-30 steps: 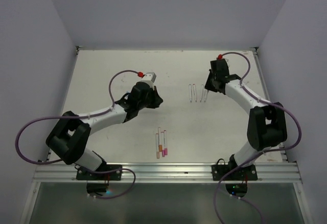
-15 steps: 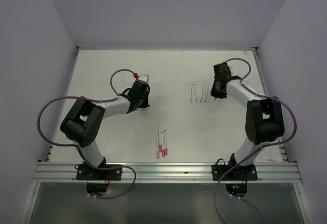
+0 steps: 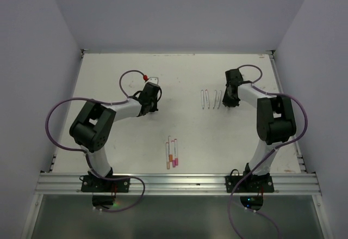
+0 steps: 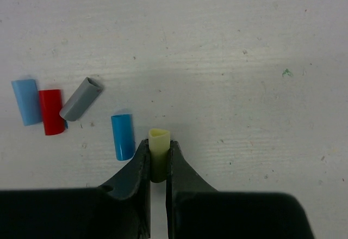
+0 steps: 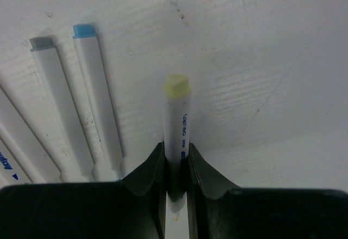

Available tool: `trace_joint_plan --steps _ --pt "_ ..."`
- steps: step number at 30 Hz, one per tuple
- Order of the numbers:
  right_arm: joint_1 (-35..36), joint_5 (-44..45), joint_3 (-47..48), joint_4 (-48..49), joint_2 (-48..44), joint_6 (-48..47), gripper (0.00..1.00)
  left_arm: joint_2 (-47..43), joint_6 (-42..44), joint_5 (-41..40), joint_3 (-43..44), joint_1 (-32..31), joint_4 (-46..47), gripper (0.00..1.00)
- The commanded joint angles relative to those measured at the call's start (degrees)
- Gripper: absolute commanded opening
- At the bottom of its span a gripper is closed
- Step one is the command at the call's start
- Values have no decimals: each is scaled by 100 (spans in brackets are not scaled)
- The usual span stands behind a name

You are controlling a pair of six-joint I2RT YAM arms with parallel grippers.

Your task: Open the pen caps

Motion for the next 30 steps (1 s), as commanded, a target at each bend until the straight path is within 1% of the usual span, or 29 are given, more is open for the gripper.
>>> trace_joint_plan --steps 1,5,6,8,10,12,14,16,23,30 --pt "-73 -73 232 201 138 -71 10 141 173 -425 356 58 -237 0" --pt "-82 -74 294 218 217 -97 14 150 156 -407 356 58 -247 4" --pt "-82 -65 320 227 235 -115 14 133 156 -407 339 58 -238 8" --pt "-91 -91 320 262 253 -132 17 124 156 -451 321 58 -212 10" --pt "-91 -135 320 315 244 -167 22 80 138 -486 277 58 -203 15" --pt "-91 -162 320 350 218 -176 26 1 112 -504 207 67 -168 16" --pt "-91 -179 311 359 209 -185 27 -43 112 -469 180 58 -115 18" --pt "-91 -232 303 377 209 -185 31 -69 156 -416 154 58 -71 21" --pt "-91 -355 232 491 174 -203 32 -113 156 -486 119 58 -80 30" --pt "-91 -469 214 701 68 -255 32 -227 129 -443 128 67 -89 32"
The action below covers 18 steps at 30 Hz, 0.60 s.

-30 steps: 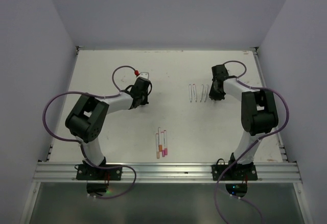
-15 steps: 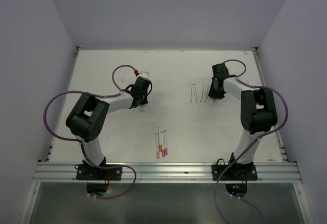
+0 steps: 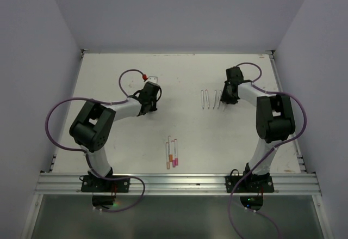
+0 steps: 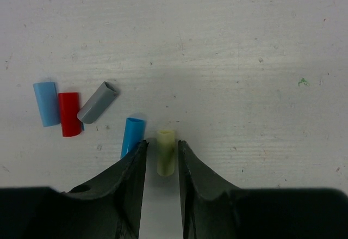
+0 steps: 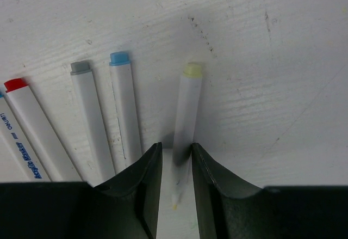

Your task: Open the pen caps

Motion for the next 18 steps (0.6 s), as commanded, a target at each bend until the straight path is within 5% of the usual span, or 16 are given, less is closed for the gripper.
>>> trace_joint_plan --steps 1,12,18 --pt "-30 -135 44 343 -100 -120 33 -354 81 -115 -26 27 75 33" --pt "-38 -319 63 431 -302 -94 32 -1425 134 193 -359 -16 154 35" --pt "32 -346 -509 362 -1443 -41 32 -2199 -59 649 -833 -43 198 37"
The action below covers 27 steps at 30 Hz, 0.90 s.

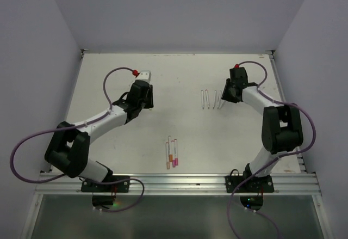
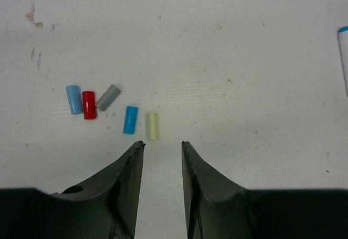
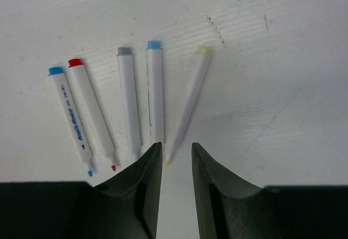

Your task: Open the pen caps

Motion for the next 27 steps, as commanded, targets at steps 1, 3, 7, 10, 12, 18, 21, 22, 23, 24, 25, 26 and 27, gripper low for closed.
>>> trace_joint_plan --steps 1,3,7,10,12,18,21,22,23,24,25,26,27 --pt "186 104 -227 -45 -1142 -47 32 -511 -94 368 -333 -36 170 37" --pt "407 289 -385 -351 -1434 -30 33 -773 -234 509 -561 -45 214 38" --pt "1460 579 -746 -669 -2040 171 33 -1258 -446 649 -984 -36 372 43" --pt "2252 694 -1062 -846 -2305 567 32 -1539 -560 781 -1160 -45 381 46" --pt "2812 712 -1352 -811 -2436 821 32 -1662 -587 869 -1169 -36 363 47" --pt "4113 834 -1766 -644 -2227 1533 32 -1856 -639 940 -1327 -36 363 49" --pt "4650 1063 -1608 -722 -2007 1779 32 -1839 -666 1001 -1371 -37 381 49" --pt "4757 1142 -1573 -714 -1893 1824 32 -1830 -666 1027 -1389 -36 381 50" --pt "4845 1142 -1495 -688 -1814 1868 32 -1830 -666 1045 -1389 -36 381 50" --pt "4977 1142 -1442 -696 -1726 1929 32 -1830 -675 1054 -1397 -36 381 50" --pt "5030 1151 -1380 -705 -1542 1956 32 -1830 -683 1045 -1397 -45 381 50" --pt "5083 1169 -1275 -723 -1462 1982 32 -1838 -683 1045 -1406 -45 381 50" --pt "5171 1195 -1231 -757 -1392 2017 32 -1821 -692 1054 -1406 -37 381 50"
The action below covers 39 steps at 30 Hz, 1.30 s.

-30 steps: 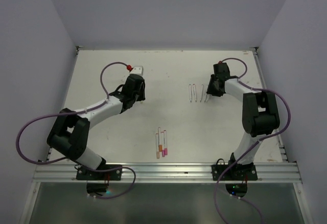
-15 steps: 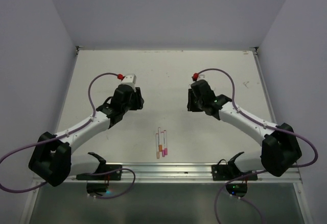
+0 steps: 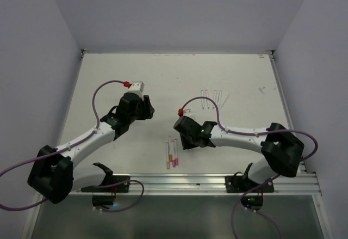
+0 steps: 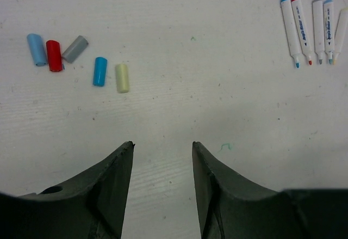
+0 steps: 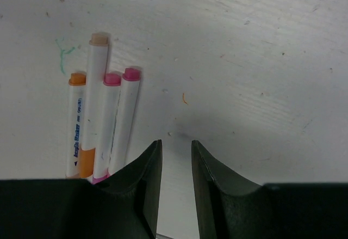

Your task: Open the pen caps

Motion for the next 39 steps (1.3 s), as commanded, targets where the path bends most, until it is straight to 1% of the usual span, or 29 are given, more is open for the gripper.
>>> trace_joint_plan --steps 1,8,14,21,27,39 --pt "197 378 396 -15 294 370 32 -70 -82 75 -23 -15 252 50" --pt "417 325 387 249 400 563 32 -44 -65 84 -93 -23 252 51" --pt "601 334 563 257 541 625 33 -17 -91 101 -137 -23 252 52" --pt "637 351 713 196 707 660 33 -61 -82 84 -146 -15 252 52" --pt "654 360 660 258 901 774 33 -158 -56 40 -163 -15 252 52" --pt "821 729 844 38 1463 968 30 -176 -65 13 -190 -15 252 53"
